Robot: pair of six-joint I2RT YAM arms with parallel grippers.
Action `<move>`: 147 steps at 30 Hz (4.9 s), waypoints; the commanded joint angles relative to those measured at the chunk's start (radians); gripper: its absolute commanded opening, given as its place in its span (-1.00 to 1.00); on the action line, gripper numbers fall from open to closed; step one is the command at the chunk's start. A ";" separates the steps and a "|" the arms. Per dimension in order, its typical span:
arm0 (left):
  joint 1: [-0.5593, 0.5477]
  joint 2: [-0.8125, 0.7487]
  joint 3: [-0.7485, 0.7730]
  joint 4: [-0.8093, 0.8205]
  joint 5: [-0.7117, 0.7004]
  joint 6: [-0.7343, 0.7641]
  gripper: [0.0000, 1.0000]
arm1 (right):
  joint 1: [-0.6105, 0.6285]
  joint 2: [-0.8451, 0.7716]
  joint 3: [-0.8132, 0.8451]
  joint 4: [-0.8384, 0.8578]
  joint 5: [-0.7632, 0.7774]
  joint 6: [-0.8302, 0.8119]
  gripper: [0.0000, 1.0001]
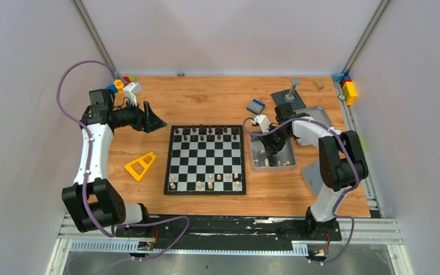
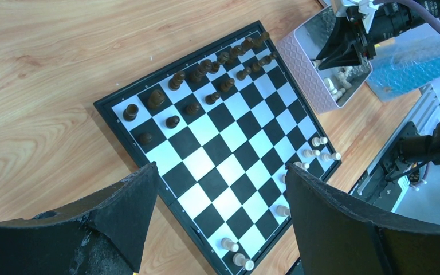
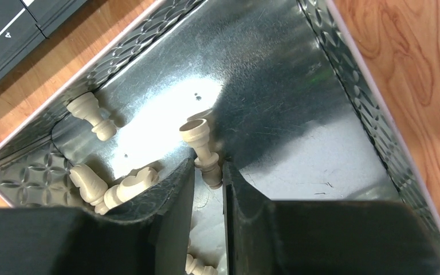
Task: Set up the chess pieces on the board
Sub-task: Pick up the chess piece from the storage box, then place the chess piece on the chessboard.
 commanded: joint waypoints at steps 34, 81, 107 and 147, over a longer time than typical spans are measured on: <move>-0.508 0.321 0.278 0.169 0.206 -0.406 0.21 | 0.286 -0.139 0.477 -0.135 -0.313 0.225 -1.00; -0.618 0.289 0.157 0.588 0.249 -0.592 -1.00 | 0.140 -0.247 0.490 0.139 -0.465 0.594 0.05; -0.641 0.251 -0.105 1.566 0.117 -1.198 -1.00 | 0.023 -0.231 0.192 0.821 -0.846 1.285 -0.08; -0.657 0.226 -0.139 1.413 0.078 -0.985 -0.41 | 0.038 -0.218 0.221 0.769 -0.873 1.210 -1.00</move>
